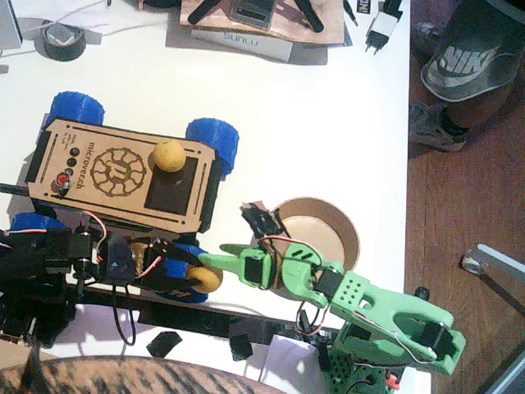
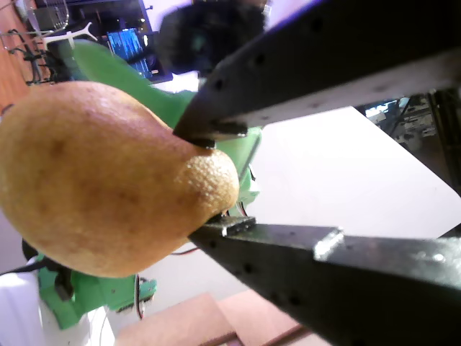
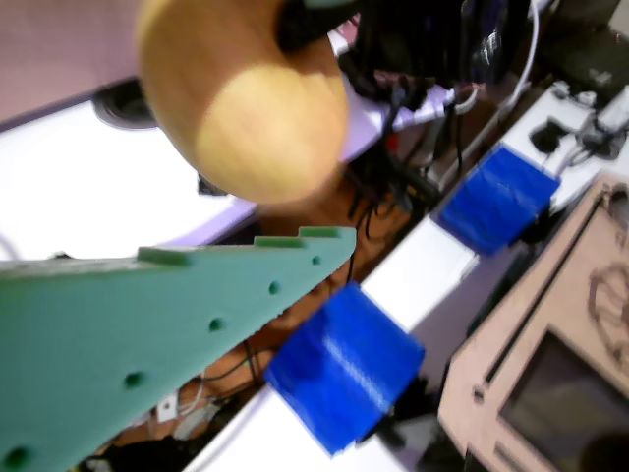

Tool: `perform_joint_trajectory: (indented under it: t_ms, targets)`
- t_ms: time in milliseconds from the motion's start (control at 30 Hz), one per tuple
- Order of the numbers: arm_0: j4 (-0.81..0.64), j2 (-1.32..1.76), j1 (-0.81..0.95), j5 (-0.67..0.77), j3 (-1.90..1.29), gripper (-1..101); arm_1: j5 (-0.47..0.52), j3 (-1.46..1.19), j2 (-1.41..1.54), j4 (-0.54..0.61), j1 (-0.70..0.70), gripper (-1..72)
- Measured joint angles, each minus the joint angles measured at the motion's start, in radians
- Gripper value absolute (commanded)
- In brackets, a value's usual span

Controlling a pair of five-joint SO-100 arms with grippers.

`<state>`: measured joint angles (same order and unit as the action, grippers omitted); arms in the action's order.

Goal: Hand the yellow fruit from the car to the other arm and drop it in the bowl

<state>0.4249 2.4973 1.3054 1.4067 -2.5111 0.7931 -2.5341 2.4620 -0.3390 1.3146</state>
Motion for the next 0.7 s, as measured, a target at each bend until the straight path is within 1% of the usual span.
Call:
perform_joint_trajectory:
  t_ms: [167,267,533,700]
  targets:
    - [0.0,-0.002,0.003,0.0,0.0,0,-0.021,0.0,0.034,-0.038,0.003,27.8]
    - [0.0,-0.002,0.0,0.0,0.0,0,-0.052,0.0,0.034,-0.055,0.025,28.0]
    - [0.0,-0.002,0.006,0.0,0.0,0,-0.133,0.002,0.002,-0.06,0.044,29.0]
    - [0.0,-0.002,0.003,0.0,0.0,0,-0.164,0.003,-0.026,-0.064,0.044,30.4]
